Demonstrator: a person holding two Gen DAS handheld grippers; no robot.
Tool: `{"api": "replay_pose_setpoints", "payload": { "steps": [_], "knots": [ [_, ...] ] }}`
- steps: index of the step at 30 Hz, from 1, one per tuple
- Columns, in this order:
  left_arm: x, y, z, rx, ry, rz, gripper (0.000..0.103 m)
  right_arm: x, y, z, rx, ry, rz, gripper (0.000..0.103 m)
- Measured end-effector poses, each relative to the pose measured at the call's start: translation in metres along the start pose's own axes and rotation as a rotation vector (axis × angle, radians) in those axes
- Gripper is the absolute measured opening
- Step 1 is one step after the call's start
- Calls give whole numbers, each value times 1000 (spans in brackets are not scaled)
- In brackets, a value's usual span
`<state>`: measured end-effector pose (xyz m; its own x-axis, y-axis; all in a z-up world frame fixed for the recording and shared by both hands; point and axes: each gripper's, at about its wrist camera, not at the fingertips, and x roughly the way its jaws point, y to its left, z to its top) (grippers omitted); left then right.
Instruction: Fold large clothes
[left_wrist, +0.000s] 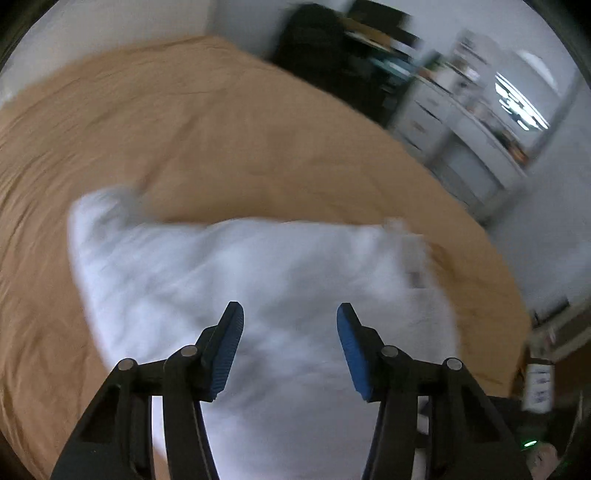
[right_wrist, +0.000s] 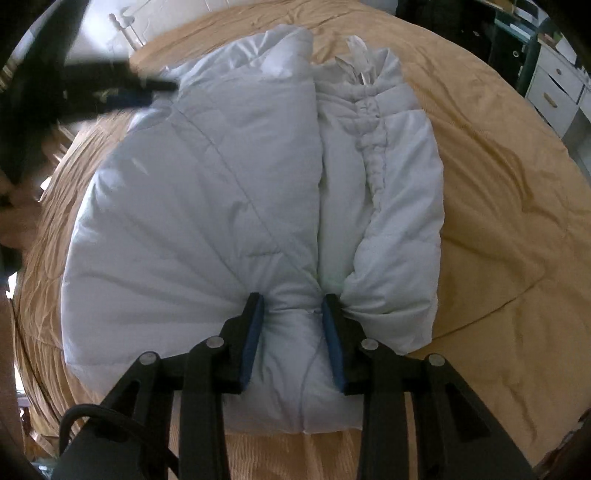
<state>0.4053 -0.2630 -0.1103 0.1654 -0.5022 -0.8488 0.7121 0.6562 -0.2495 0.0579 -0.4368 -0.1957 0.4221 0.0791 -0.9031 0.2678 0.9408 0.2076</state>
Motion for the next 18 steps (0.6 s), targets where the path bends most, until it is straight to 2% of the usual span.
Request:
{"api": "replay_pose_setpoints", "payload": {
  "steps": [1,2,5,8,11,12,13,14,16,18],
  "knots": [
    [13,-11,6,27,45,-9,54,1,-1,-2,-4,-6,0,34],
    [33,-23,12,54,99,12,54,0,-2,-5,-7,-11,1,34],
    [81,-42,25,110,167,132,53,6,-12,-12,12,-23,26,34],
    [117,-41,42,82,203,161,53,11,-29,-19,50,-33,43,34],
    [158,-25,55,22,285,236,49,14,-45,-22,86,-28,70,34],
    [163,-22,58,9,296,249,43,15,-46,-24,75,-29,65,34],
    [160,-20,61,-7,297,249,40,14,-46,-26,60,-35,51,34],
    [146,-19,67,-17,267,224,32,14,-46,-27,53,-39,42,34],
    [102,-10,75,-42,159,214,33,12,-50,-31,50,-40,40,34],
    [43,11,73,-84,41,271,34,13,-51,-34,56,-37,50,34]
  ]
}}
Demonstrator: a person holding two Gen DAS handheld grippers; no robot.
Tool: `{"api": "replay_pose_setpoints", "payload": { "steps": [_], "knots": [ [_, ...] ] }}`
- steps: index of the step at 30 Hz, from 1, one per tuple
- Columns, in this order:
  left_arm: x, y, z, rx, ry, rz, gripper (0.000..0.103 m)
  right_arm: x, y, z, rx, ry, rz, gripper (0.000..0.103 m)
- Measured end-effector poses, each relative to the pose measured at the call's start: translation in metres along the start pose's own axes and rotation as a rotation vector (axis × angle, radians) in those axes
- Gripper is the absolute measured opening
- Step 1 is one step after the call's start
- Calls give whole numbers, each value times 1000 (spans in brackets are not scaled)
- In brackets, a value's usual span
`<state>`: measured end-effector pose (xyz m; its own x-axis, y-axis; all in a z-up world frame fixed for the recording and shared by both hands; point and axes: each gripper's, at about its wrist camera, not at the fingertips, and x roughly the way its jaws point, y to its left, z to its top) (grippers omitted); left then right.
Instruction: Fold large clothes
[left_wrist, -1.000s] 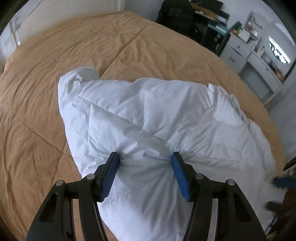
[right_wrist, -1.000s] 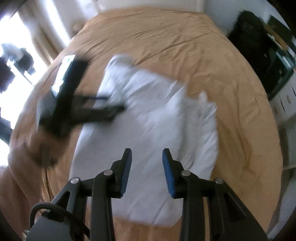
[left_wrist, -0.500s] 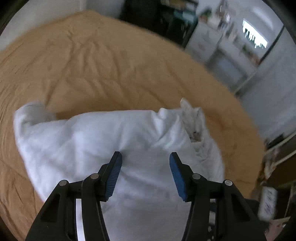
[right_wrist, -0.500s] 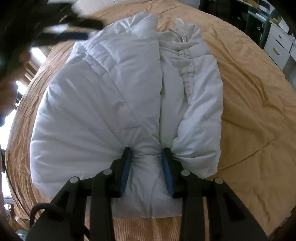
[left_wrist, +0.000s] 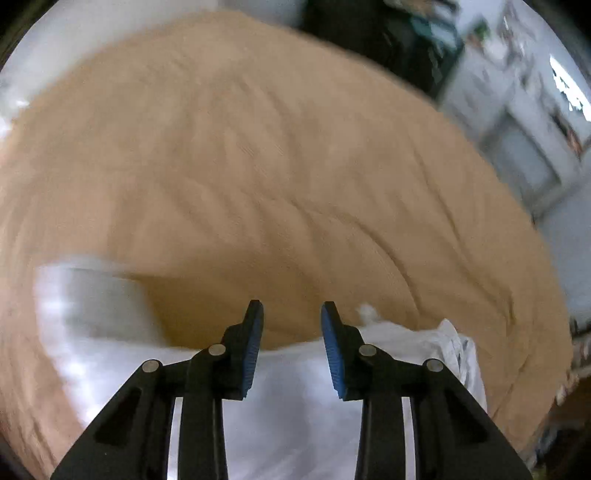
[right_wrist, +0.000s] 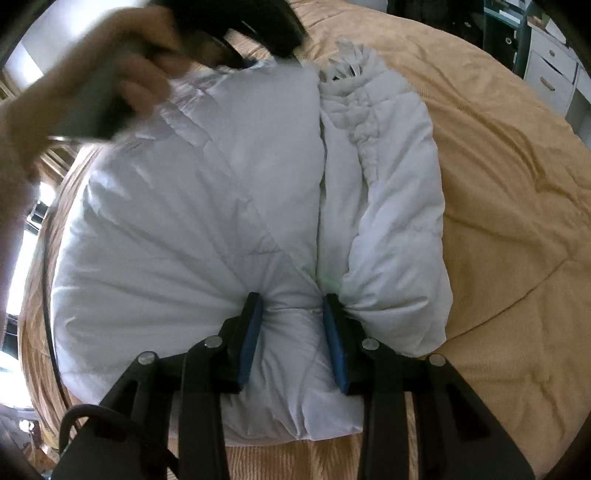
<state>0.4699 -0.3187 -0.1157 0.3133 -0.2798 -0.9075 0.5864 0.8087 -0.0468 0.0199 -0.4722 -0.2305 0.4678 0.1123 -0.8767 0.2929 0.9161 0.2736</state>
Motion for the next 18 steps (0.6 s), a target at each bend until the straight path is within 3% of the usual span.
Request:
{"api": "replay_pose_setpoints", "payload": {
  "steps": [2,4,8,11,12,16,18],
  "knots": [
    [-31,42,-13,-66,-8,77,36,3,1,-3,-7,0,6,34],
    [-41,71,-36,-89,26,71,36,2,-7,-4,4,0,31,34],
    [9,106,-67,-95,131,107,43,9,-19,-7,17,-11,59,34],
    [35,124,-50,-173,104,89,48,13,-31,1,39,-15,73,35],
    [42,126,-43,-173,92,110,57,12,-34,1,49,-13,75,35],
    [43,144,-3,-184,34,263,58,8,-50,4,80,-1,84,35],
    [20,166,2,-247,-26,274,58,8,-55,7,81,10,89,35]
  ]
}}
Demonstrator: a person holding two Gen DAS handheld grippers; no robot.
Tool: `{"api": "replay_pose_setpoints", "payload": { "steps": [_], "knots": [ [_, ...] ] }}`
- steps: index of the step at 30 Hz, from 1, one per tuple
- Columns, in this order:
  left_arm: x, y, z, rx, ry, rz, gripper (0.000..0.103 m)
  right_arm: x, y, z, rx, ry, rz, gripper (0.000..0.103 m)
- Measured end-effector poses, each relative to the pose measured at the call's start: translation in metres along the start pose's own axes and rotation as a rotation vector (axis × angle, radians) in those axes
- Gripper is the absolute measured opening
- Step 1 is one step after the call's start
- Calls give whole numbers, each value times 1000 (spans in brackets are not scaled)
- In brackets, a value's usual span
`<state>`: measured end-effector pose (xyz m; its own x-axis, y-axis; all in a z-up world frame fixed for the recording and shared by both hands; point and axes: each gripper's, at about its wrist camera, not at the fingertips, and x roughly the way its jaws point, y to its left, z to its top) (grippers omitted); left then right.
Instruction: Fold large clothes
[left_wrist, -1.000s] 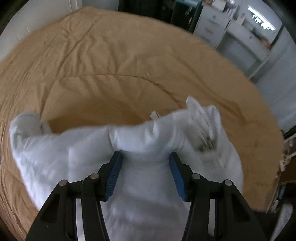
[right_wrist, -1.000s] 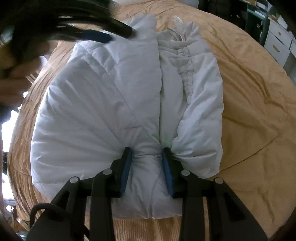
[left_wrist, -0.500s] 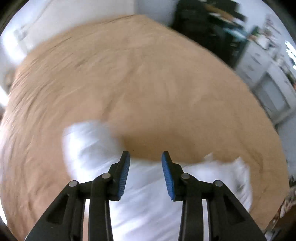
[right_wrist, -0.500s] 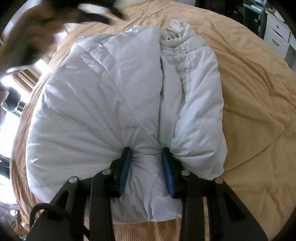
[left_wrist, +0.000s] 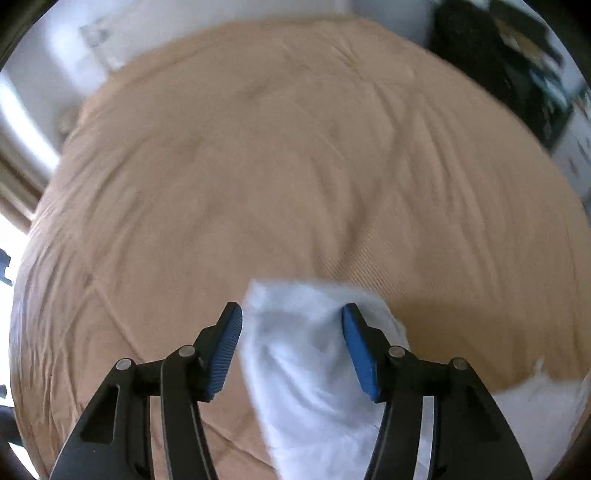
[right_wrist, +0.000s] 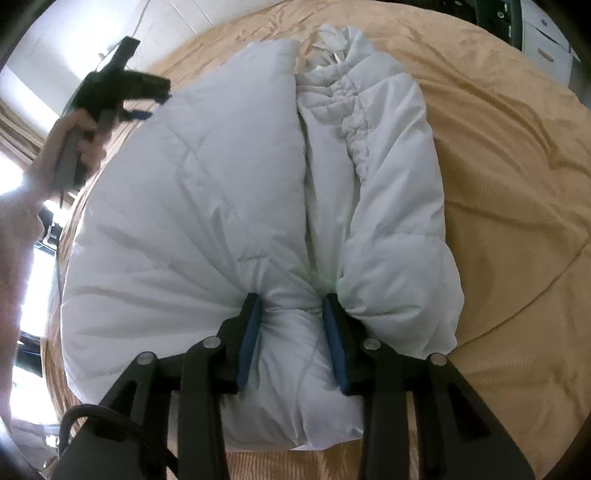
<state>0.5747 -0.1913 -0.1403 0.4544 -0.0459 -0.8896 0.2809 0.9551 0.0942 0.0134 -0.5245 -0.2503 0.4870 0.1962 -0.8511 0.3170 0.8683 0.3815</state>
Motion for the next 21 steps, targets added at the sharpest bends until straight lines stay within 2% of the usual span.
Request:
{"api": "replay_pose_setpoints", "payload": {
  "steps": [2,3,8,9,10,11,13,15,17,19,20,21],
  "knots": [
    [-26,29,-7,-67,-55,-15,59,-2,-5,3,-4,11,5,35],
    [-35,37,-15,-70,-58,-31,65,-2,-8,4,-1,15,9,35],
    [-71,53,-80,44,-35,-135,82,-29,-21,8,71,-5,69,37],
    [-78,49,-97,63,-31,-169,82,-44,-22,8,78,-27,68,39],
    [-83,47,-112,68,-23,-193,82,-59,-23,8,84,-58,57,47],
    [-88,47,-123,62,-17,-214,83,-77,-21,6,86,-105,22,68],
    [-94,44,-145,25,3,-245,83,-113,-15,1,81,-208,-75,88],
    [-96,36,-161,-1,31,-276,83,-131,-4,-4,64,-251,-93,88],
    [-92,35,-169,-14,50,-286,83,-131,13,-4,37,-235,-126,91],
    [-90,35,-176,-32,68,-284,83,-113,28,-6,19,-201,-163,92],
    [-88,37,-178,-43,77,-290,83,-105,32,-5,6,-183,-208,92],
    [-85,41,-180,-51,84,-295,83,-89,36,-5,-5,-154,-335,92]
  ]
}}
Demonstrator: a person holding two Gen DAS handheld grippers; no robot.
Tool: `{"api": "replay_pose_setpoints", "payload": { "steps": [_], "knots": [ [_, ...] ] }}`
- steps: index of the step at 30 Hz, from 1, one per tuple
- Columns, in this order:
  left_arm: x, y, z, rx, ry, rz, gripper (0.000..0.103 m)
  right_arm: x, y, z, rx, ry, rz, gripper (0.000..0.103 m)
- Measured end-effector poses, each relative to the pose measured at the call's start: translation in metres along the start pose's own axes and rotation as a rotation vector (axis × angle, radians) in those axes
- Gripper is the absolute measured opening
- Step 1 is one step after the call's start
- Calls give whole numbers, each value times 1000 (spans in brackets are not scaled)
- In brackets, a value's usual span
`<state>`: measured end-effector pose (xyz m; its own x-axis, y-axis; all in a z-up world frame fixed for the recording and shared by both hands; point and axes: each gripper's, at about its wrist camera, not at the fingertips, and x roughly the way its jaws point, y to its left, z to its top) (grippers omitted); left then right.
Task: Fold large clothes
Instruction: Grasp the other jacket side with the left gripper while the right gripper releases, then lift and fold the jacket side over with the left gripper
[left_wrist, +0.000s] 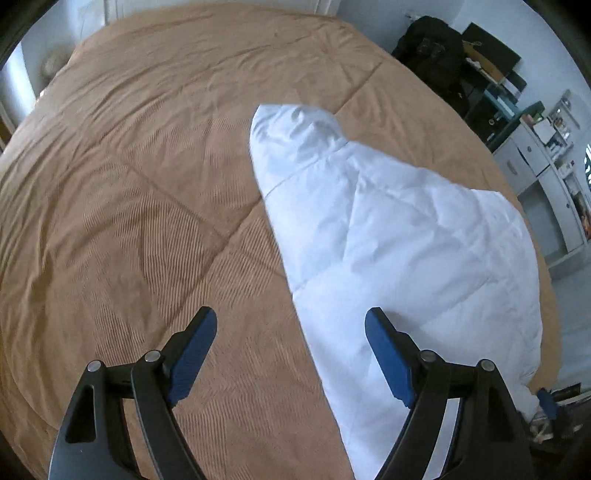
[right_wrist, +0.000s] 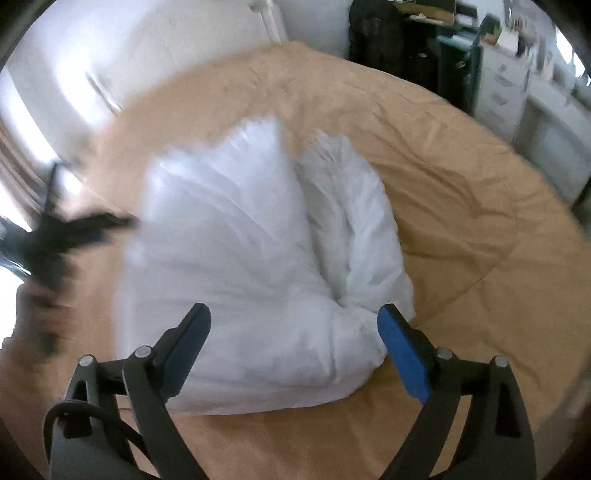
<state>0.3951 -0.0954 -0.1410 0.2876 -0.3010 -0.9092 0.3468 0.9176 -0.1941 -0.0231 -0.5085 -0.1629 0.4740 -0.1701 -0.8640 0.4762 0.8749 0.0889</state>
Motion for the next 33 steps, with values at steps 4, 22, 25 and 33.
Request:
{"api": "replay_pose_setpoints", "payload": {
  "steps": [4,22,25,33],
  "knots": [
    [8,17,2,-61,8,-31,83,39,-6,-11,-56,24,-219,103],
    [108,29,84,-242,5,-423,102,146,-110,-1,414,257,676,103],
    [128,18,92,-223,42,-442,103,157,-112,0,404,250,688,99],
    [91,8,96,-160,-50,-323,29,133,-105,8,463,189,783,47]
  ]
}}
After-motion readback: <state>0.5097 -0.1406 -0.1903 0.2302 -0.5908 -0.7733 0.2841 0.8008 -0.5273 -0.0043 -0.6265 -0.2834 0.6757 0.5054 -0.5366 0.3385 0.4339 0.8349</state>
